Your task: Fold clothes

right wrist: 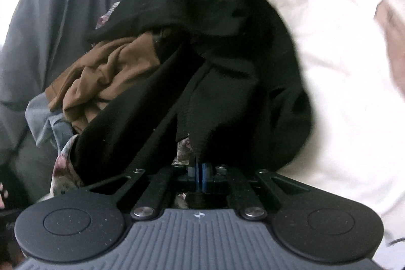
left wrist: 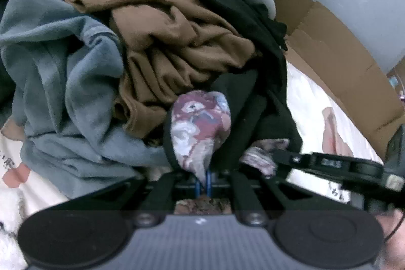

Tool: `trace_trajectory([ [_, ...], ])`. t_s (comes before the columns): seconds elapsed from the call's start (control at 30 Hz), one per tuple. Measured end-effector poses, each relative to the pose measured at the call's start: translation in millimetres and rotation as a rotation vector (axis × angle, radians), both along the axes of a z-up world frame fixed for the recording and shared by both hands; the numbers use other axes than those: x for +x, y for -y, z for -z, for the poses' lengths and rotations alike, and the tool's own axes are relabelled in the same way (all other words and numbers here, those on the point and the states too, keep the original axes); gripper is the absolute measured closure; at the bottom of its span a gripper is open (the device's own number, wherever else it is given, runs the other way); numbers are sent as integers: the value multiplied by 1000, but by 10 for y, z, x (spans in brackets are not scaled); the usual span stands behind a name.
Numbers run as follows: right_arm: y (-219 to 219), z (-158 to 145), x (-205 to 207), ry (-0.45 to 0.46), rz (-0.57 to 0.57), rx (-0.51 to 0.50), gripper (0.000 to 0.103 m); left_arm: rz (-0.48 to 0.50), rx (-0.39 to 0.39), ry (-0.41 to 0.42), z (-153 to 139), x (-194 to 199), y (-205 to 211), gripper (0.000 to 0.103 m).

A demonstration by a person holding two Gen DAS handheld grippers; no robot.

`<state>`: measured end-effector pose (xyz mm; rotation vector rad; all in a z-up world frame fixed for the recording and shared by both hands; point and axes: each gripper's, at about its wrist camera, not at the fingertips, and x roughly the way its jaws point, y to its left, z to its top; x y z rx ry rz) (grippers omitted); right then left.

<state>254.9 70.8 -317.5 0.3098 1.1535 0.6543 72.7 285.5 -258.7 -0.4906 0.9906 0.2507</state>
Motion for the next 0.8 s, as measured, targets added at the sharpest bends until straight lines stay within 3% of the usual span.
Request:
trace_trajectory([
  [0.27,596,-131,123,18,-95,-119,103,40,-15,3,-48,-11,161,98],
  [0.53,1225,-261,-6,15,-104,-180,103,100,-6,-20,-167,-107,255,97],
  [0.73,1532,-228,-310,-22,-117,-192,103,107,84,-48,-306,-91,146,73],
  [0.8,1593,-210,-396,-34,-121,-191,103,99,88,3,-434,-71,105,52],
])
